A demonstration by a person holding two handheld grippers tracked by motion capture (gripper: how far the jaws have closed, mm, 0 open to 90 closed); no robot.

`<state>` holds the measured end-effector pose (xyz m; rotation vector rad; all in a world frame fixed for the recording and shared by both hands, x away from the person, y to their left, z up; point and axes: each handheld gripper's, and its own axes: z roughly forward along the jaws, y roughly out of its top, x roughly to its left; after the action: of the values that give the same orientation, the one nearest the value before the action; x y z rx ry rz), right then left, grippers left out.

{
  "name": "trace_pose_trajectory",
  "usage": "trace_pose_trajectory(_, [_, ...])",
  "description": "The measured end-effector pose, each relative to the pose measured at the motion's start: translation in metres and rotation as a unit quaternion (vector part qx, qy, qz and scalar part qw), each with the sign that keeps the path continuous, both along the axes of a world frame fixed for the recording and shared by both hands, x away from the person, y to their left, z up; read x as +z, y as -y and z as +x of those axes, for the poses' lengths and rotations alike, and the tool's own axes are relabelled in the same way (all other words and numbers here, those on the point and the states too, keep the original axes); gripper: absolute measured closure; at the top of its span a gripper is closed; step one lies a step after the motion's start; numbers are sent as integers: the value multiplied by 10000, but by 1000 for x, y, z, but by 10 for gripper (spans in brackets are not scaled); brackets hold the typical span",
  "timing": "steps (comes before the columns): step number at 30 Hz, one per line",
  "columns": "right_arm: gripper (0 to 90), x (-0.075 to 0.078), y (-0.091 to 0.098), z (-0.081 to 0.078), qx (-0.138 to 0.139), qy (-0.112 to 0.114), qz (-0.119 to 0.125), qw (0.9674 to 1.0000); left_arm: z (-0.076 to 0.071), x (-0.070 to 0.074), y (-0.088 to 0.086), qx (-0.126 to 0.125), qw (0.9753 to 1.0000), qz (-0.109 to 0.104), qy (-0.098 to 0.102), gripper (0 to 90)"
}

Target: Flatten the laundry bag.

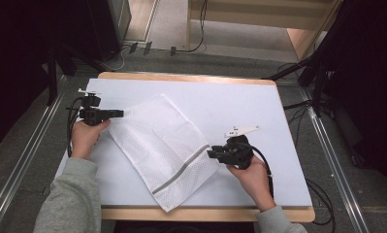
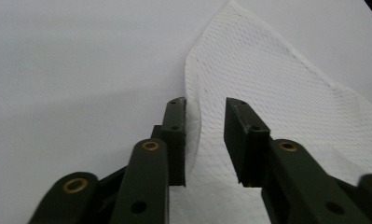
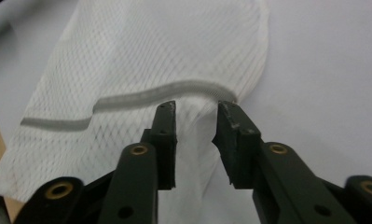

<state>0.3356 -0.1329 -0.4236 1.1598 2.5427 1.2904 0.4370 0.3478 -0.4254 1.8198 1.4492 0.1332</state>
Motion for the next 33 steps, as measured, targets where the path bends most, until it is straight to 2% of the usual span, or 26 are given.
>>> trace_pose_trajectory(1, [678, 0, 0, 0, 0, 0, 0, 10000, 0, 0, 0, 0, 10000, 0, 0, 661])
trace_pose_trajectory(2, [664, 5, 4, 4, -47, 143, 32, 9999, -3, 2, 0, -1, 10000, 6, -9, 640])
trace_pose_trajectory(4, [662, 7, 6, 9, -84, 218, 42, 9997, -11, 5, -2, 16, 10000, 35, 24, 614])
trace_pose_trajectory(5, [661, 7, 7, 12, -106, 212, 54, 9997, -18, 10, -4, 67, 9999, 37, 72, 596])
trace_pose_trajectory(6, [661, 7, 7, 12, -106, 212, 54, 9997, -18, 10, -4, 67, 9999, 37, 72, 589])
trace_pose_trajectory(7, [662, 5, 8, 19, -122, 199, 24, 9997, -26, 15, -5, 97, 9998, 30, 165, 579])
trace_pose_trajectory(9, [664, 4, 8, 22, -123, 185, 6, 9998, -30, 17, -7, 118, 9997, 30, 213, 567])
trace_pose_trajectory(10, [679, 2, 7, 28, -136, 153, -8, 9998, -36, 21, -8, 93, 9997, -14, 213, 563])
trace_pose_trajectory(11, [679, 2, 7, 28, -136, 153, -8, 9998, -36, 21, -8, 93, 9997, -14, 213, 562])
trace_pose_trajectory(15, [770, -1, 1, 38, -154, 66, -110, 9998, -47, 21, -7, -51, 9999, 131, 45, 577])
trace_pose_trajectory(17, [803, -3, -3, 42, -155, 8, -178, 9997, -53, 21, -6, -89, 9999, 91, 40, 581])
trace_pose_trajectory(19, [834, -7, -8, 47, -95, -39, -237, 9997, -59, 21, -4, -126, 9999, 10, 34, 581])
trace_pose_trajectory(20, [849, -10, -14, 51, -54, -174, -305, 9994, -65, 20, -3, -148, 9999, -18, 31, 580])
trace_pose_trajectory(24, [862, -17, -25, 55, 98, -276, -388, 9988, -75, 18, 1, -183, 9998, 13, 0, 575])
trace_pose_trajectory(27, [864, -20, -33, 57, 238, -367, -355, 9984, -89, 14, 6, -267, 9996, -6, -18, 573])
trace_pose_trajectory(33, [858, -26, -52, 55, 529, -471, -489, 9963, -103, 8, 11, -371, 9992, -122, -60, 544])
